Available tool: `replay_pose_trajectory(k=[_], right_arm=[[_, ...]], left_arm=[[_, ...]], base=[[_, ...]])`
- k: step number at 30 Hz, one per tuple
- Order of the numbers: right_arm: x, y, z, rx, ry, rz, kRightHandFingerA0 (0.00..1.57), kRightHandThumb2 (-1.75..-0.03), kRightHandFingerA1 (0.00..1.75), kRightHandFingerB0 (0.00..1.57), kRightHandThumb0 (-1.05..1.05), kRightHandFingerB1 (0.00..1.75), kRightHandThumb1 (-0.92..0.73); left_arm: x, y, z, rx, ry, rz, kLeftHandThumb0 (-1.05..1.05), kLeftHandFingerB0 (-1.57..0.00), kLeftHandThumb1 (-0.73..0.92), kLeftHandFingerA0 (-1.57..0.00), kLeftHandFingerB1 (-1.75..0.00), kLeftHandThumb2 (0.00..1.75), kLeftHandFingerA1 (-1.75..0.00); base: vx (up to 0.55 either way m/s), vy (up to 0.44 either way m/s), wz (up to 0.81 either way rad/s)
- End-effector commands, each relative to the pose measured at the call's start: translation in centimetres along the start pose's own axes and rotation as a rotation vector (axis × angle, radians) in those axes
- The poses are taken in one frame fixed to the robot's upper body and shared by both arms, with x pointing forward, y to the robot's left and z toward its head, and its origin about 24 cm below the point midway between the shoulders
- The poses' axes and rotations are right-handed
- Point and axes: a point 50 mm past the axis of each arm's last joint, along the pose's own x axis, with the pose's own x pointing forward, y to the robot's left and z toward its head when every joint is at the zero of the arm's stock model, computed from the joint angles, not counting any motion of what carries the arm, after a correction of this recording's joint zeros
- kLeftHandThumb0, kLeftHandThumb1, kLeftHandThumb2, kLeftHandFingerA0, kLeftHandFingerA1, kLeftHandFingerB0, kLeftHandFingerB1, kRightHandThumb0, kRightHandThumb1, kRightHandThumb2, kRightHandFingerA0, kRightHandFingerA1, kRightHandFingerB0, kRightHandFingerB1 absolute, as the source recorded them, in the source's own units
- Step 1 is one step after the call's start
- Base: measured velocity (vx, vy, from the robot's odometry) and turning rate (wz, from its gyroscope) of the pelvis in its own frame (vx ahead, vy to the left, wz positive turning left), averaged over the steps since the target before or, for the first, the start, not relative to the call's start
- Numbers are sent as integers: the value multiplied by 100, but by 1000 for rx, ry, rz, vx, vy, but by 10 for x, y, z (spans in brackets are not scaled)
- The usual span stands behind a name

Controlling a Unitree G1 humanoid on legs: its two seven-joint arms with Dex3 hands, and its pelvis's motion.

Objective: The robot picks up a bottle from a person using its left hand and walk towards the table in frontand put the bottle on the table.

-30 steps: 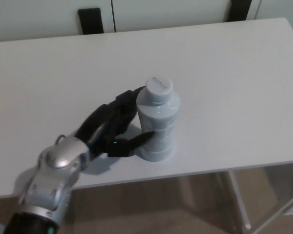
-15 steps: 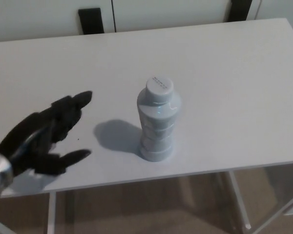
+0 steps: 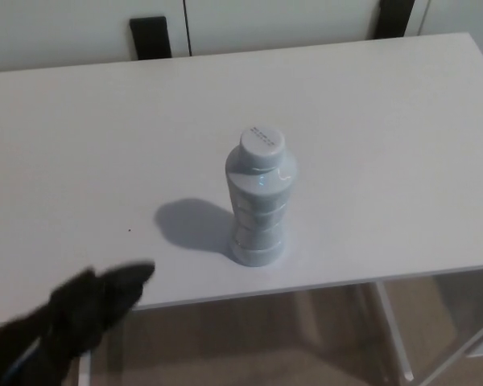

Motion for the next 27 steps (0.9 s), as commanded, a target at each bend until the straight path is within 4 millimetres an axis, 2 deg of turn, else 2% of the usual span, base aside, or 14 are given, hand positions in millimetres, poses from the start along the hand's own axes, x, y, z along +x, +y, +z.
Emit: replay_pose_trajectory(k=[1, 12, 13, 14, 15, 16, 17, 18, 20, 22, 23, 24, 25, 27], right_arm=[[-2, -9, -7, 5, 39, -9, 57, -66, 44, 48, -52, 40, -70], [-2, -6, -9, -33, 49, 14, 61, -65, 44, 53, -47, 40, -80], [-2, -6, -9, -42, 49, 18, 61, -65, 43, 53, -48, 40, -79], [-2, -6, -9, -44, 48, 19, 61, -65, 43, 53, -48, 40, -79], [-2, -6, -8, -46, 48, 19, 61, -65, 43, 53, -48, 40, -79], [-1, -4, -6, -17, 51, 5, 60, -63, 43, 53, -44, 40, -78], [1, -5, -3, -2, 51, -11, 58, -63, 43, 48, -43, 38, -81], [1, -6, -2, 4, 46, -13, 59, -63, 42, 51, -46, 39, -78], [1, -7, 1, 17, 34, -23, 62, -64, 50, 53, -47, 39, -79], [1, -8, 4, -20, 12, -45, 62, -64, 45, 52, -43, 40, -77], [2, -8, 5, -15, 14, -44, 64, -63, 46, 51, -43, 40, -76], [2, -9, 6, -13, 12, -43, 66, -63, 46, 51, -40, 40, -75], [2, -9, 8, -6, 5, -43, 63, -63, 46, 53, -42, 41, -75], [4, -9, 14, 6, -17, -48, 66, -63, 46, 54, -39, 40, -75]], left_arm=[[-68, -24, -4, -168, -59, -239, -54, -26, 34, -32, -41, 62, -38], [-84, 12, -98, 160, 570, 100, -67, -22, 37, -26, -43, 71, -42], [-83, 14, -103, 209, 598, 118, -30, -8, 19, -8, -51, 82, -53], [-79, 20, -111, 243, 638, 151, -102, -28, 44, -32, -61, 76, -64], [-74, 28, -121, 291, 693, 195, -102, -28, 44, -32, -61, 76, -64], [-69, 39, -133, 238, 743, 254, -34, 0, 30, -2, -49, 89, -52], [-62, 51, -140, 173, 768, 285, -36, 0, 39, -2, -50, 95, -53], [-59, 56, -144, 157, 780, 307, -64, -15, 66, -14, -33, 61, -45], [-49, 68, -154, 118, 823, 384, -53, -12, 83, -18, -31, 65, -38], [-36, 77, -171, -119, 876, 562, -64, -19, 76, -17, -36, 62, -51], [-34, 78, -174, -178, 871, 590, -62, -15, 81, -12, -38, 67, -50], [-32, 79, -177, -185, 894, 609, -35, 0, 60, -2, -51, 111, -53], [-29, 82, -179, -133, 931, 632, -64, -15, 87, -17, -41, 65, -53], [-24, 89, -179, 44, 1009, 648, -64, -21, 91, -26, -43, 67, -53]], base=[[0, 0, 0], [0, 0, 0], [0, 0, 0], [0, 0, 0], [0, 0, 0], [0, 0, 0], [0, 0, 0], [0, 0, 0], [0, 0, 0], [0, 0, 0], [0, 0, 0], [0, 0, 0], [0, 0, 0], [0, 0, 0]])
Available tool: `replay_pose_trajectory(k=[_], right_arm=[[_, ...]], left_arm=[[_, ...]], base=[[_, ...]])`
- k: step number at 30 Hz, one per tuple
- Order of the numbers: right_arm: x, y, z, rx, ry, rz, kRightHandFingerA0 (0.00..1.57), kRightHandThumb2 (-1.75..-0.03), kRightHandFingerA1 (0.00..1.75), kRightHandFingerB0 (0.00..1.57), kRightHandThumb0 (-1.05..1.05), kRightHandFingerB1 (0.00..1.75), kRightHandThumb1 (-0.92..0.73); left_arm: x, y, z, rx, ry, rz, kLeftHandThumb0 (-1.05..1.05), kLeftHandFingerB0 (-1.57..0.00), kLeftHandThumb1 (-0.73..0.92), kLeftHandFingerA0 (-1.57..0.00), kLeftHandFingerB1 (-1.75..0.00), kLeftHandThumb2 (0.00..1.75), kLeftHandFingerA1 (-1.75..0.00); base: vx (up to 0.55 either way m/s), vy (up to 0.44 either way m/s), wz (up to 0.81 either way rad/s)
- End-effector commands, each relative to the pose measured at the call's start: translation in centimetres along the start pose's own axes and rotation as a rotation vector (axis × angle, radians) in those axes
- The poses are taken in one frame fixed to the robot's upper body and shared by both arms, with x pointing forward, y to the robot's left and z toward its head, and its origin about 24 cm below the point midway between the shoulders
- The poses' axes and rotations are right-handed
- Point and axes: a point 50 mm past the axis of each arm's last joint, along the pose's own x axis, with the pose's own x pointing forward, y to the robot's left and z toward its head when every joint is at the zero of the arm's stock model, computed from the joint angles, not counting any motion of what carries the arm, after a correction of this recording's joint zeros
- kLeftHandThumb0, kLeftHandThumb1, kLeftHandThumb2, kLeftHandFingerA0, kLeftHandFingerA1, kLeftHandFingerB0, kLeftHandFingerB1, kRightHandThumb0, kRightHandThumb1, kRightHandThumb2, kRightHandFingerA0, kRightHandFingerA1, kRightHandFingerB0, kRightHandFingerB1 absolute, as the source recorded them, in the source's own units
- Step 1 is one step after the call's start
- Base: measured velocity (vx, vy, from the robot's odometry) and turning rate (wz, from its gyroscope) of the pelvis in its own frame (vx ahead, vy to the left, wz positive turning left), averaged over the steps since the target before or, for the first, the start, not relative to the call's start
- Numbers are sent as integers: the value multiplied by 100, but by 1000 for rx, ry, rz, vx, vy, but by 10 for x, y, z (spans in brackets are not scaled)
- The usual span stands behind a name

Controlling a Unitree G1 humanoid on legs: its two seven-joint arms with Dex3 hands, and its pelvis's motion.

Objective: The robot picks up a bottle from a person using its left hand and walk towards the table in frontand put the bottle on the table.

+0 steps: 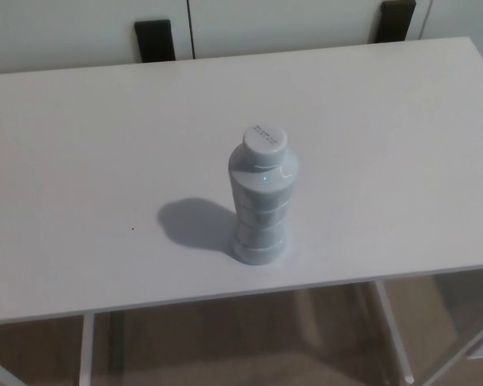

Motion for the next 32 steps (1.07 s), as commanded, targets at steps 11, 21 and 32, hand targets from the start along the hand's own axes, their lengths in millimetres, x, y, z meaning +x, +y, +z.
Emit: replay_pose_trajectory(k=[11, 21, 32], right_arm=[[4, -13, 20, 1, -51, -64, 61, -62, 43, 52, -42, 39, -72], [0, -8, 5, -16, -26, -61, 64, -63, 43, 53, -44, 39, -72], [1, -12, 8, -24, -31, -66, 62, -63, 43, 52, -42, 39, -72]], left_arm=[[39, 57, -29, 389, 625, 361, -59, -47, 89, -43, -50, 66, -60], [36, 51, -41, 526, 668, 355, -51, -58, 89, -62, -53, 66, -61], [37, 48, -43, 509, 637, 378, -50, -55, 87, -52, -53, 66, -62]], base=[[0, 0, 0], [0, 0, 0], [0, 0, 0]])
